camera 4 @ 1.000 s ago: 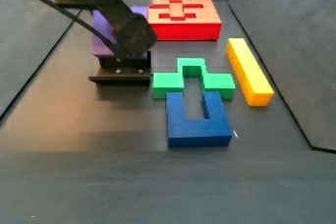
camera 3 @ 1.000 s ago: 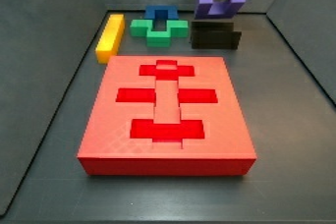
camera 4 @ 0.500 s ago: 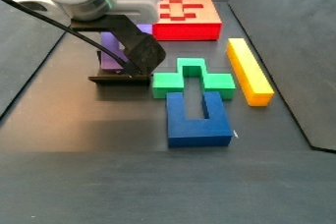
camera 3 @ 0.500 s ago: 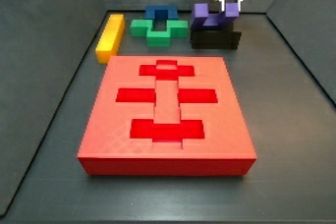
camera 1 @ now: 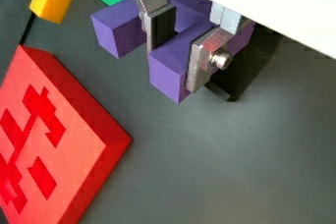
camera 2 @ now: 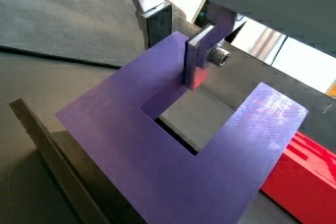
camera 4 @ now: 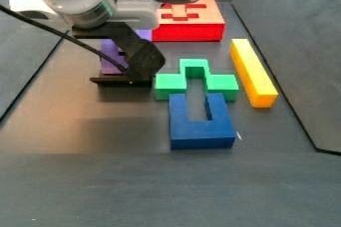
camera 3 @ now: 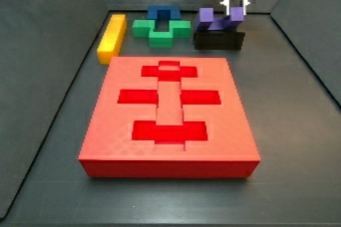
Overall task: Pick up the purple object. Move up. Place the purple object on the fixture. Regrasp the purple object. Move to above the board. Insert the purple object.
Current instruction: Place the purple object on the fixture, then regrasp the purple object.
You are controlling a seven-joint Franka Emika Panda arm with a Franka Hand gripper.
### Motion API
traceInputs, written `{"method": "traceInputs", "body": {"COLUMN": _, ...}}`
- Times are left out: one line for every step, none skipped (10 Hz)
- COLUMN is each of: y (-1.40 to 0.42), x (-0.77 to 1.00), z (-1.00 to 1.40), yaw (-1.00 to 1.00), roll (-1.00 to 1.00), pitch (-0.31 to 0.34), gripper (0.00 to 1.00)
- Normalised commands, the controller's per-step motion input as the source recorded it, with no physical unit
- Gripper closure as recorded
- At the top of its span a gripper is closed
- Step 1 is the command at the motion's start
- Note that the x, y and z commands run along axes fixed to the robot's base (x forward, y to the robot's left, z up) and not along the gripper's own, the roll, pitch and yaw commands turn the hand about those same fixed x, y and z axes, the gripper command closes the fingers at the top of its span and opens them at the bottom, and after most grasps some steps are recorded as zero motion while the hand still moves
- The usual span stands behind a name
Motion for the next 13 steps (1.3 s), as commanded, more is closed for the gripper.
{"method": "traceInputs", "body": {"y": 0.00, "x": 0.11, "z": -0.03, "yaw": 0.00, "roll": 0.00, "pitch": 0.000, "gripper": 1.00}}
{"method": "traceInputs", "body": {"y": 0.00, "x": 0.00, "z": 0.00, "yaw": 0.00, "roll": -0.02, "pitch": -0.037, "gripper": 1.00}}
{"method": "traceInputs", "body": {"y": 0.00, "x": 0.00, "z": -0.02, "yaw": 0.00, "roll": 0.00, "pitch": 0.000, "gripper": 1.00}}
{"method": "traceInputs", "body": {"y": 0.00, "x": 0.02, "z": -0.05, "yaw": 0.00, "roll": 0.00, "pitch": 0.026, "gripper": 1.00}}
{"method": "traceInputs", "body": {"y": -0.02, "x": 0.19, "z": -0.02, "yaw": -0.07, "roll": 0.00, "pitch": 0.163, "gripper": 1.00}}
{"method": "traceInputs", "body": {"y": 0.00, "x": 0.00, "z": 0.00, "yaw": 0.00, "roll": 0.00, "pitch": 0.000, "gripper": 0.00}}
{"method": "traceInputs", "body": {"y": -0.02, "x": -0.04, "z": 0.00, "yaw": 0.00, "roll": 0.04, "pitch": 0.000, "gripper": 0.00}}
{"method": "traceInputs", "body": {"y": -0.05, "x": 0.00, "z": 0.21, "yaw": 0.00, "roll": 0.22, "pitch": -0.020, "gripper": 0.00}}
{"method": "traceInputs", "body": {"y": 0.00, "x": 0.00, "z": 0.49, "yaw": 0.00, "roll": 0.28, "pitch": -0.049, "gripper": 0.00}}
{"method": "traceInputs", "body": {"y": 0.00, "x": 0.01, "z": 0.70, "yaw": 0.00, "roll": 0.44, "pitch": -0.014, "gripper": 0.00}}
{"method": "traceInputs", "body": {"y": 0.00, "x": 0.00, "z": 0.79, "yaw": 0.00, "roll": 0.56, "pitch": -0.037, "gripper": 0.00}}
{"method": "traceInputs", "body": {"y": -0.04, "x": 0.00, "z": 0.82, "yaw": 0.00, "roll": 0.72, "pitch": -0.063, "gripper": 0.00}}
{"method": "traceInputs", "body": {"y": -0.18, "x": 0.00, "z": 0.63, "yaw": 0.00, "roll": 1.00, "pitch": -0.114, "gripper": 0.00}}
